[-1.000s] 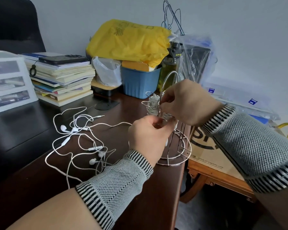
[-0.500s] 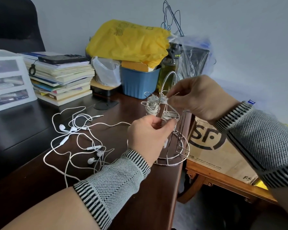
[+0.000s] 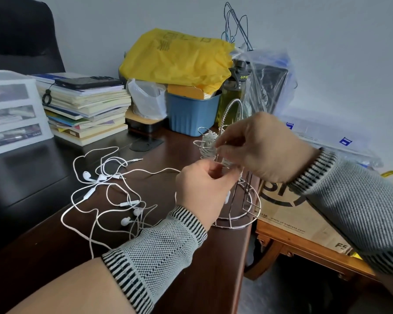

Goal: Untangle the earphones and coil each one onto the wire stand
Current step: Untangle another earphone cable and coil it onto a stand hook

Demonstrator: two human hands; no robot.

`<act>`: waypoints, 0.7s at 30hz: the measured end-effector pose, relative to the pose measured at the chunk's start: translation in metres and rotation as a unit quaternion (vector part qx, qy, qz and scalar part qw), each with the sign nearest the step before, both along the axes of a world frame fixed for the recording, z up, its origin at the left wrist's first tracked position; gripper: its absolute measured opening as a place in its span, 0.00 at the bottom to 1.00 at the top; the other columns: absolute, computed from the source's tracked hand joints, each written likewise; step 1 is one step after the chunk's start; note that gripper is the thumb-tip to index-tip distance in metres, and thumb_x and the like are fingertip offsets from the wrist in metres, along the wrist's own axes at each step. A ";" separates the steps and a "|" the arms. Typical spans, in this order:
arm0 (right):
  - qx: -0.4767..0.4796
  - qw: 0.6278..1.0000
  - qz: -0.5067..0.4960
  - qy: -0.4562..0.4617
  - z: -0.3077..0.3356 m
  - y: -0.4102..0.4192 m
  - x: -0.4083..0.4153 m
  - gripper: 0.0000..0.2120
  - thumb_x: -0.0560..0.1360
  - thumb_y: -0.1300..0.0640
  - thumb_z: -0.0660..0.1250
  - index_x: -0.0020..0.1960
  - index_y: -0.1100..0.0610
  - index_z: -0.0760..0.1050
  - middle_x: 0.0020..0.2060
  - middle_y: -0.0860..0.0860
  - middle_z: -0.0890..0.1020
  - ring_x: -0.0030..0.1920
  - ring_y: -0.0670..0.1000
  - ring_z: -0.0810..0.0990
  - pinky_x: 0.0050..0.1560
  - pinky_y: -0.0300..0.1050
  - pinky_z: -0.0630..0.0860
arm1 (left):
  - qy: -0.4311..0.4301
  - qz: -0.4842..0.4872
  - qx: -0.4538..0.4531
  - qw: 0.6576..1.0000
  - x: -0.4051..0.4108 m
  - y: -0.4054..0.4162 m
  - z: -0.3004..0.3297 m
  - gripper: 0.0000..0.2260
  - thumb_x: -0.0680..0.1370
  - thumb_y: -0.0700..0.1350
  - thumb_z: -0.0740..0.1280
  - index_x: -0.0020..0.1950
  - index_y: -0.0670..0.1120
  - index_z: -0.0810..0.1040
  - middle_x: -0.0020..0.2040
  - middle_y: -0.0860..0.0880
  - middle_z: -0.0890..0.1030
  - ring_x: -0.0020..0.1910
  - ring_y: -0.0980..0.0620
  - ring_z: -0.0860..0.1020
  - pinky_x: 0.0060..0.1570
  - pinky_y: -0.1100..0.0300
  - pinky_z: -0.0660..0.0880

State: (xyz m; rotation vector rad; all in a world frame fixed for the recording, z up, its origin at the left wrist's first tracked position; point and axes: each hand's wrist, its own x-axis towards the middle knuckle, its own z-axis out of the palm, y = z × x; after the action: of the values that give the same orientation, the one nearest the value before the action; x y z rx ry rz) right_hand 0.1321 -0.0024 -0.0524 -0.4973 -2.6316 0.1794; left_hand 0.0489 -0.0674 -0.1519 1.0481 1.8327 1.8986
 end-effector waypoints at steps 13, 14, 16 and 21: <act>0.284 0.921 0.005 0.265 -0.069 -0.011 0.023 0.06 0.75 0.60 0.70 0.42 0.61 0.83 0.41 0.53 0.82 0.45 0.54 0.71 0.47 0.41 0.68 | 0.092 0.048 -0.029 0.994 -0.003 0.000 -0.002 0.05 0.69 0.47 0.74 0.35 0.51 0.79 0.31 0.53 0.81 0.36 0.52 0.81 0.39 0.58 0.78; 0.280 0.918 -0.010 0.279 -0.073 -0.010 0.024 0.06 0.75 0.59 0.70 0.42 0.61 0.84 0.41 0.54 0.81 0.45 0.54 0.70 0.47 0.40 0.66 | 0.095 0.049 -0.030 0.994 -0.002 -0.001 0.000 0.06 0.70 0.47 0.75 0.36 0.52 0.80 0.31 0.55 0.81 0.36 0.54 0.80 0.39 0.60 0.77; 0.275 0.914 -0.035 0.296 -0.081 -0.010 0.025 0.06 0.74 0.59 0.71 0.42 0.61 0.84 0.40 0.55 0.80 0.45 0.54 0.70 0.46 0.38 0.64 | 0.102 0.053 -0.038 0.993 -0.001 -0.003 0.001 0.07 0.70 0.48 0.75 0.35 0.54 0.79 0.29 0.57 0.79 0.34 0.57 0.79 0.37 0.62 0.76; 0.236 0.926 -0.006 0.294 -0.076 -0.007 0.020 0.08 0.74 0.57 0.69 0.42 0.60 0.83 0.39 0.54 0.79 0.42 0.56 0.73 0.41 0.44 0.71 | 0.056 0.049 -0.031 0.997 0.000 -0.004 0.003 0.08 0.70 0.47 0.75 0.32 0.52 0.79 0.26 0.54 0.81 0.29 0.55 0.80 0.37 0.53 0.80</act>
State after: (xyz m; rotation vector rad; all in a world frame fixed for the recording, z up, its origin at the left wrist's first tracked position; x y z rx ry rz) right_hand 0.1521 -0.0096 -0.1288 -0.2395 -1.9827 -0.2694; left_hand 0.0485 -0.0714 -0.1493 1.0837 2.0252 1.8587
